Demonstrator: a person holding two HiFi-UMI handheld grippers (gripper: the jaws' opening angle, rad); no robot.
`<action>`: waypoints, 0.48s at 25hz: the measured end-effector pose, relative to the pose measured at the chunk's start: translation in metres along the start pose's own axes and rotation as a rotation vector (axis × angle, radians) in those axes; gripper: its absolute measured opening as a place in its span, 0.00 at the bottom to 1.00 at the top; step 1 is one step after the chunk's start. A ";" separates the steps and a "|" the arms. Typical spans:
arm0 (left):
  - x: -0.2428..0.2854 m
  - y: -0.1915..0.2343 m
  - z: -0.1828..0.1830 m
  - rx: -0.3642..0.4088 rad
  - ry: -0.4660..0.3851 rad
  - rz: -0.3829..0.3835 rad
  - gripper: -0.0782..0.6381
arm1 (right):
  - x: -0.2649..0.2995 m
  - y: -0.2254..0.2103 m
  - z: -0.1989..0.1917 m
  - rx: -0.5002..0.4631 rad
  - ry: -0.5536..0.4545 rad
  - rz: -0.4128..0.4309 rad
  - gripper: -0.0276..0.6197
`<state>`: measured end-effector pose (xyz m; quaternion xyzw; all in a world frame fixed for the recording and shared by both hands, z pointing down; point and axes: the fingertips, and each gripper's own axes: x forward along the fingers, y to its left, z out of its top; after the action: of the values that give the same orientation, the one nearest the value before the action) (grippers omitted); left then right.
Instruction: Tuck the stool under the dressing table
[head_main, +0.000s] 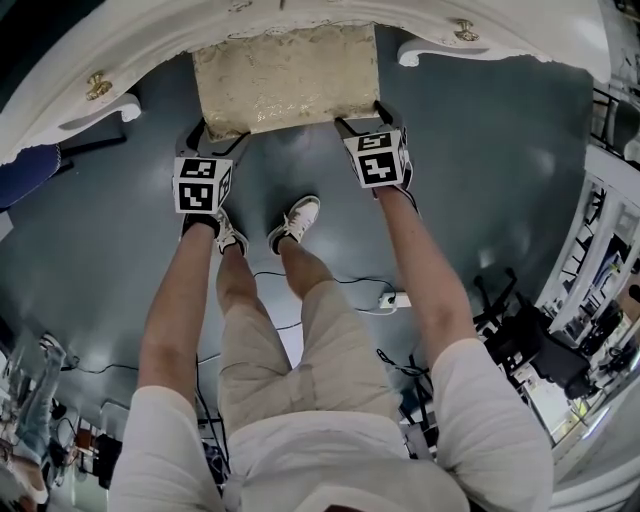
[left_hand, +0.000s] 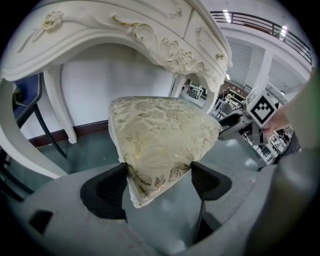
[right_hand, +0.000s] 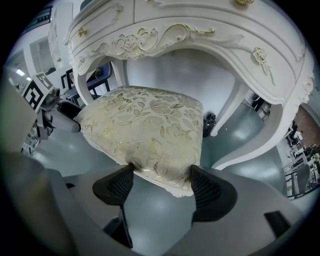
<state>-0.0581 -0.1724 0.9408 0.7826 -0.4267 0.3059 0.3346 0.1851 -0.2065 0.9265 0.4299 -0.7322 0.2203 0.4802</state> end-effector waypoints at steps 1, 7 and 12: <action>0.001 0.002 0.002 -0.001 -0.001 0.001 0.69 | 0.001 -0.001 0.001 0.008 0.002 -0.002 0.60; 0.007 0.010 0.014 -0.005 -0.018 0.014 0.68 | 0.009 -0.006 0.015 0.003 -0.011 -0.015 0.60; 0.012 0.017 0.024 -0.004 -0.026 0.014 0.68 | 0.014 -0.012 0.024 0.023 -0.014 -0.023 0.60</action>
<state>-0.0634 -0.2036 0.9404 0.7829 -0.4368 0.2973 0.3283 0.1804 -0.2357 0.9273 0.4455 -0.7279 0.2201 0.4725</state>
